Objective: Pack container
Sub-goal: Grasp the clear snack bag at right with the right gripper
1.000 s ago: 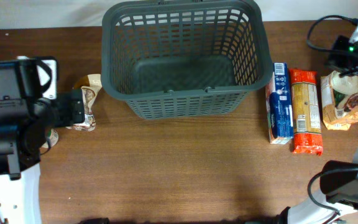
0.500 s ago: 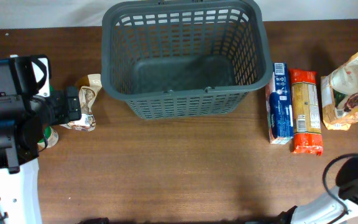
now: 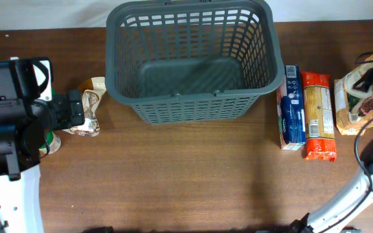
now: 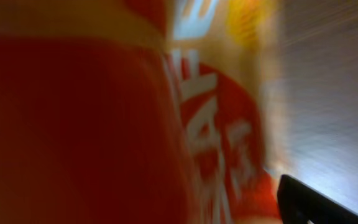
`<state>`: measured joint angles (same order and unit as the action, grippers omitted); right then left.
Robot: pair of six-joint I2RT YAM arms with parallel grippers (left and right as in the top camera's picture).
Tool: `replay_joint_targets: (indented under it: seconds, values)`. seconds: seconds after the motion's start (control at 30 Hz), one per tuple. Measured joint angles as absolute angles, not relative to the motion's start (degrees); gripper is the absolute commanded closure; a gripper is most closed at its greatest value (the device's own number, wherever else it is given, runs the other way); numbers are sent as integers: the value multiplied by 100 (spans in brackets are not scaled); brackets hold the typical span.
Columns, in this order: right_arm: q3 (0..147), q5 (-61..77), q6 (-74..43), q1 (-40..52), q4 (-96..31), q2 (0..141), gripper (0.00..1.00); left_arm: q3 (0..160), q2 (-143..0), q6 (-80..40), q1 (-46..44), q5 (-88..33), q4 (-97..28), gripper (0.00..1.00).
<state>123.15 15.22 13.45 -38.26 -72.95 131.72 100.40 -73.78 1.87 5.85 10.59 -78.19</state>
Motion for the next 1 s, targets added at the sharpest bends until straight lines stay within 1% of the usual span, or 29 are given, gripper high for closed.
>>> replay_joint_targets:
  seconds: [0.07,0.13,0.2,0.23,0.3,0.33,0.83,1.0]
  values:
    - [12317,1498,1332,-3739,-7223,13568,14,10040,-7378,189,585,1059,-7817,1]
    - [12357,1441,1225,-3701,-7135,13743,15,10040,-7378,187,585,1059,-7817,1]
    - [12383,1450,1061,-3695,-7078,13762,50,10040,-7378,187,585,1059,-7819,1]
    - [12398,1439,1009,-3677,-7039,13784,62,10040,-7378,187,585,1059,-7817,1]
    - [12444,1470,880,-3638,-6967,13795,90,10040,-7378,189,585,1059,-7817,1]
    - [12475,1474,819,-3607,-6958,13793,96,10040,-7378,189,585,1059,-7817,1]
    - [12630,1485,-25,-3428,-6917,13611,96,10040,-7378,187,585,1057,-7817,1]
    - [13063,1487,-104,-3262,-6930,12908,96,10040,-7378,189,585,1059,-7817,1]
